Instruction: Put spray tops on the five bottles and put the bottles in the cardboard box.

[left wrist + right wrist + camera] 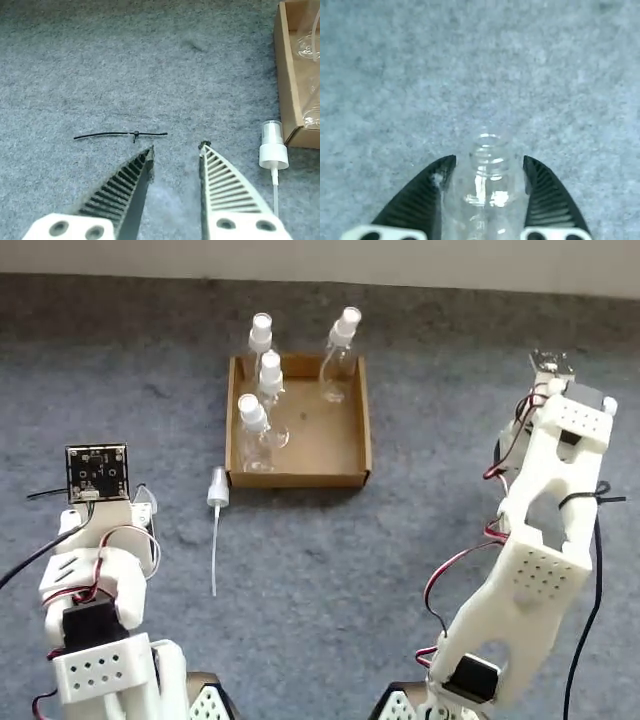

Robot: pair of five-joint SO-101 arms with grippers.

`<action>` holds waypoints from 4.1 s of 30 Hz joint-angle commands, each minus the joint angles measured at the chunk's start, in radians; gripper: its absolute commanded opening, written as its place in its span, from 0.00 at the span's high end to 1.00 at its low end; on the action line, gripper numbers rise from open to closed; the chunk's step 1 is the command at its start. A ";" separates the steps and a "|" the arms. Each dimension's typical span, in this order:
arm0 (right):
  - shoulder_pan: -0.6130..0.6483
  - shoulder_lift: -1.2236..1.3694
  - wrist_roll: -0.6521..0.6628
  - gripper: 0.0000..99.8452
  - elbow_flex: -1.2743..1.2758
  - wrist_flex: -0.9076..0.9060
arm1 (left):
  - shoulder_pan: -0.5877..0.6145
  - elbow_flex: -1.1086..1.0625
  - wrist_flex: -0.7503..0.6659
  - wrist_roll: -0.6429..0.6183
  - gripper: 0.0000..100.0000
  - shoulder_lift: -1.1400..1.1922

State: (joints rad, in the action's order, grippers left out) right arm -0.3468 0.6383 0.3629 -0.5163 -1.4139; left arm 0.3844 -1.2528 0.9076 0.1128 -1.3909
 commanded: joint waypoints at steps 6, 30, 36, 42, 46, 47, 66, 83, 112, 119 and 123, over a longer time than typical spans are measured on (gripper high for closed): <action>0.041 -0.012 -0.006 0.80 -0.047 -0.054 | -0.019 -0.002 -0.018 0.006 0.86 -0.015; 0.038 -0.010 -0.003 0.76 -0.047 -0.056 | -0.019 -0.005 -0.023 0.006 0.86 -0.015; 0.036 -0.008 -0.003 0.76 -0.045 -0.056 | -0.019 -0.005 -0.023 0.006 0.86 -0.015; 0.038 0.044 -0.003 0.76 -0.048 -0.056 | -0.019 -0.005 -0.023 0.006 0.86 -0.015; 0.031 0.051 -0.003 0.76 -0.056 -0.058 | -0.019 -0.005 -0.023 0.006 0.86 -0.015; 0.031 0.051 -0.003 0.76 -0.056 -0.058 | -0.019 -0.005 -0.023 0.006 0.86 -0.015; 0.030 0.048 -0.011 0.99 -0.232 -0.134 | -0.019 -0.005 -0.025 0.006 0.86 -0.004; 0.154 -0.344 -0.080 1.00 -0.242 -0.354 | -0.130 0.501 0.124 0.006 0.86 0.769; 0.418 -1.738 -0.135 1.00 1.386 0.249 | -0.303 0.792 -0.014 0.031 0.80 1.369; 0.421 -1.742 -0.135 1.00 1.405 0.248 | -0.303 0.791 -0.052 0.035 0.82 1.371; 0.424 -1.742 -0.137 1.00 1.405 0.248 | -0.303 0.791 -0.052 0.037 0.85 1.371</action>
State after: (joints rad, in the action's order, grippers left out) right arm 0.0706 -1.0863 0.2386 0.8968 -1.1853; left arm 0.0944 -0.5071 0.8738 0.1404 -0.0130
